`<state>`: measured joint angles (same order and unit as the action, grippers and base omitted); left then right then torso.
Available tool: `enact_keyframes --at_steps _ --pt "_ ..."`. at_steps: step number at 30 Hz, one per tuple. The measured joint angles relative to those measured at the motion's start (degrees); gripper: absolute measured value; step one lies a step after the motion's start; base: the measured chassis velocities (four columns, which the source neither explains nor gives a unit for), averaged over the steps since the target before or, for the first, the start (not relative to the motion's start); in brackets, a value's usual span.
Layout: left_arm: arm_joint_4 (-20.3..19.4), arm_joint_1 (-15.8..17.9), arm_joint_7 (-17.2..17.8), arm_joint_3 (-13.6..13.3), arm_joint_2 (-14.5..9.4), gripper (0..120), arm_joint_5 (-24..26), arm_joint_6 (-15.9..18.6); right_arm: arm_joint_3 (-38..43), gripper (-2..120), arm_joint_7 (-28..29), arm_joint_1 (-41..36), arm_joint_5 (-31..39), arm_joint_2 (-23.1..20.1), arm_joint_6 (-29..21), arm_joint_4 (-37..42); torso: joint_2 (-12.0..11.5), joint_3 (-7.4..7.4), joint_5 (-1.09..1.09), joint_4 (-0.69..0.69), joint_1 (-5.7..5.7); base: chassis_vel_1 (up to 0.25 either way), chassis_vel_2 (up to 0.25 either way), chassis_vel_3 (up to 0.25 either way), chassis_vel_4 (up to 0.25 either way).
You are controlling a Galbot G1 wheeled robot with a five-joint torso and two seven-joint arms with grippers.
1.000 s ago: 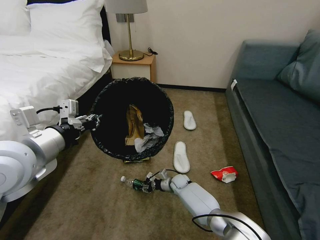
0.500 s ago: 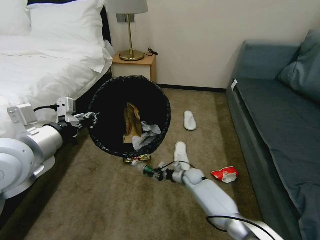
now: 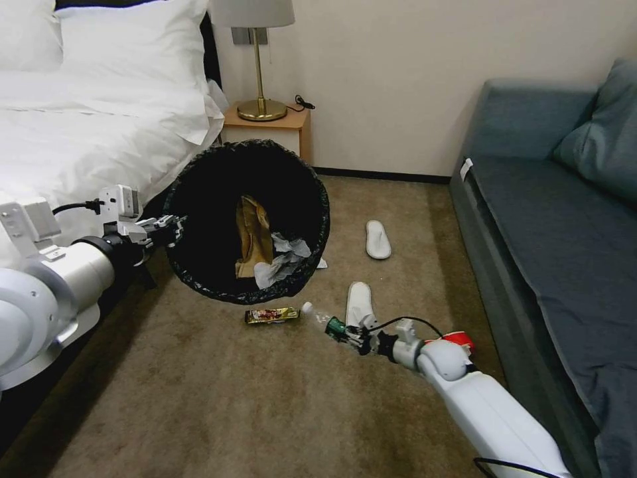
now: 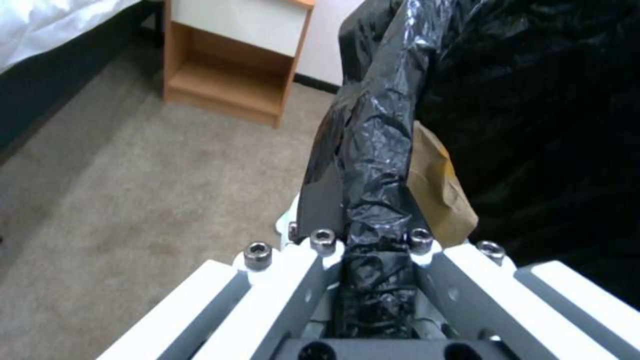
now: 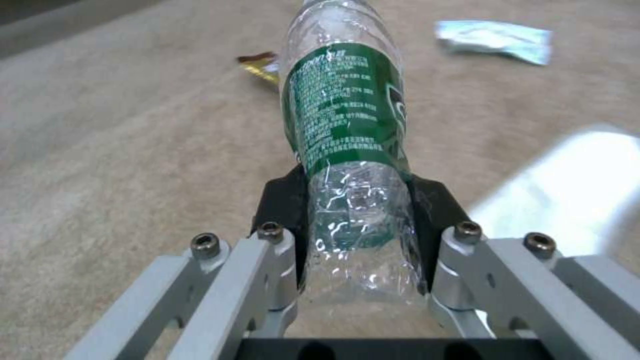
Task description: Pick up the trash bin, then pick up the garbage on the floor and place it into the trash bin.
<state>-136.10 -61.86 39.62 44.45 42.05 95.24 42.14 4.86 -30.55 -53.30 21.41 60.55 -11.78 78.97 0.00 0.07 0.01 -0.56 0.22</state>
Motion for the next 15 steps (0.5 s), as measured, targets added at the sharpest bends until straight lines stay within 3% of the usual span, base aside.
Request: enact_keyframes --at_steps 15 --pt "1.1 -3.2 2.4 -0.1 0.0 3 1.1 0.0 18.4 25 8.9 -8.2 8.4 -5.0 -6.5 21.7 0.0 0.01 -0.01 0.00 0.00 0.000 0.000 0.000 0.000"
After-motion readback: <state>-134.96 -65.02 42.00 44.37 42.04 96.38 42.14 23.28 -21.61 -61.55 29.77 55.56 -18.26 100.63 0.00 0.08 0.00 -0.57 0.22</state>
